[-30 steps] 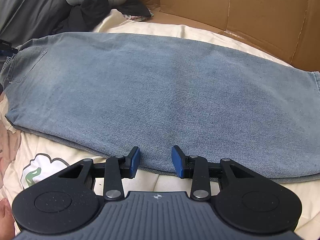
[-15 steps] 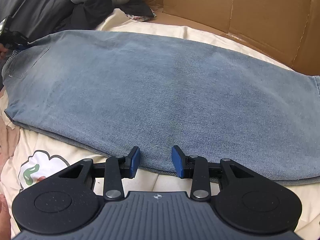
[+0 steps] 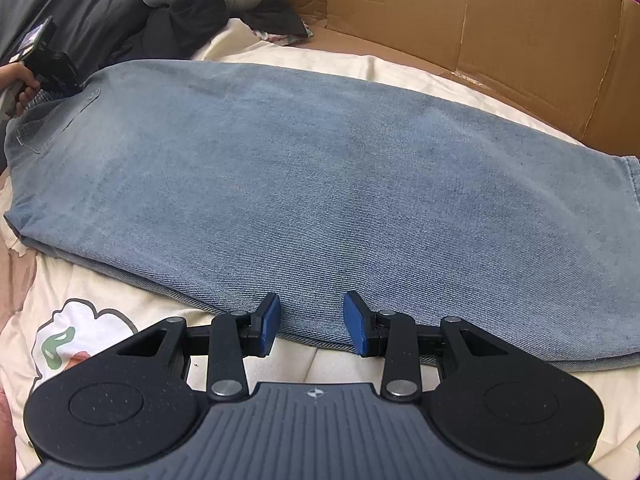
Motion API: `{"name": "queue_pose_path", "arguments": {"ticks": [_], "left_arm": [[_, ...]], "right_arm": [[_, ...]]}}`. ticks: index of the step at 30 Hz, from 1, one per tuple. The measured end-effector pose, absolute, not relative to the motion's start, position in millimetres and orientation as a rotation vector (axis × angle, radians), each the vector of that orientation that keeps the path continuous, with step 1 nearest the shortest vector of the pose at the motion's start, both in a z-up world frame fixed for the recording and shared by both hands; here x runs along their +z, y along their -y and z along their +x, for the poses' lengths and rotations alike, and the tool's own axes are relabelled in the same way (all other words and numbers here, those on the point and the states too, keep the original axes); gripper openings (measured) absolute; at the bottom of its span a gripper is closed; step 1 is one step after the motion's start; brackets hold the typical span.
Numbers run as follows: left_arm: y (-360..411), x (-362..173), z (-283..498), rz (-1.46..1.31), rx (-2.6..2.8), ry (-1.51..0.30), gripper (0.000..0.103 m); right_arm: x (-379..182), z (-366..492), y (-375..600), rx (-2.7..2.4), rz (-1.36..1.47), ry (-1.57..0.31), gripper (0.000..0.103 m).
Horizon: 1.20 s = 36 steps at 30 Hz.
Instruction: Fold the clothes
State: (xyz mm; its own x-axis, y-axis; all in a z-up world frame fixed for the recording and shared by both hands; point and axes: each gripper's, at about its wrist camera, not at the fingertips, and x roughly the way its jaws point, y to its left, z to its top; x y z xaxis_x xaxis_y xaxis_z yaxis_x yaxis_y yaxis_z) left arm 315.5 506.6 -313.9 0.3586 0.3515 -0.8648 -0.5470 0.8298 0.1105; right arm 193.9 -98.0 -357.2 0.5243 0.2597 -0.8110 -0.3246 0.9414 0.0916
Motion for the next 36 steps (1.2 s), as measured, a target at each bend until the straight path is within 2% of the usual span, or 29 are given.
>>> {"name": "queue_pose_path", "arguments": {"ticks": [5,11,26,29,33,36], "left_arm": [[-501.6,-281.8,286.6,-0.216,0.557,-1.016,0.021],[-486.0,-255.2,244.8,-0.25,0.531,-0.998,0.022],[-522.3,-317.1,231.5,-0.313,0.624,-1.109,0.022],[-528.8,-317.7,232.9,-0.294,0.612,-1.102,0.015],[-529.4,-304.9,227.0,-0.292,0.605,-1.099,0.014],[-519.8,-290.0,217.4,-0.267,0.61,-1.09,0.018]], "right_arm": [[-357.1,194.4,98.8,0.352,-0.073,-0.957,0.042],[-356.8,195.7,99.9,0.356,-0.071,-0.958,0.042],[-357.3,196.2,100.7,0.362,-0.072,-0.955,0.042],[-357.4,195.5,100.7,0.363,-0.074,-0.953,0.042],[-357.2,195.4,101.2,0.364,-0.073,-0.954,0.042],[-357.5,195.3,101.6,0.365,-0.072,-0.953,0.042]]}}
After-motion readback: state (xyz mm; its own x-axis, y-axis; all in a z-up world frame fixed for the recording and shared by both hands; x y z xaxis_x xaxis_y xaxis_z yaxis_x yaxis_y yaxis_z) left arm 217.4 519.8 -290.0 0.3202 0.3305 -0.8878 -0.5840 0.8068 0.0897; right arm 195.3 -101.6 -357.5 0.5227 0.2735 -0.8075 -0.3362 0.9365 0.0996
